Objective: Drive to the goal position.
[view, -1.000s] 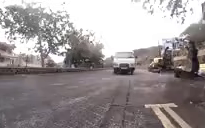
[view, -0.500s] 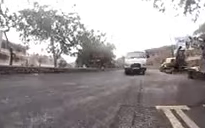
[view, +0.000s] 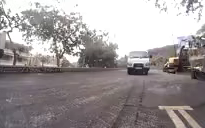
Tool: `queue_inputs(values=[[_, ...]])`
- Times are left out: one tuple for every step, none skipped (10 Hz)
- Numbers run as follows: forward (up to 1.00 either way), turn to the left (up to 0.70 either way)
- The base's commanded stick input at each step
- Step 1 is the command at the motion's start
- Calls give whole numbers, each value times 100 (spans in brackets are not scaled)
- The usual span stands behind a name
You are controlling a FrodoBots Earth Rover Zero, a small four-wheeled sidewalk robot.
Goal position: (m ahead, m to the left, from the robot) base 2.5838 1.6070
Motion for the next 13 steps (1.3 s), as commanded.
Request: queue_inputs(values=[[70,0],[70,0],[70,0],[70,0],[70,0],[70,5],[70,16],[70,27],[70,15],[70,3],[0,0],[0,0],[0,0]])
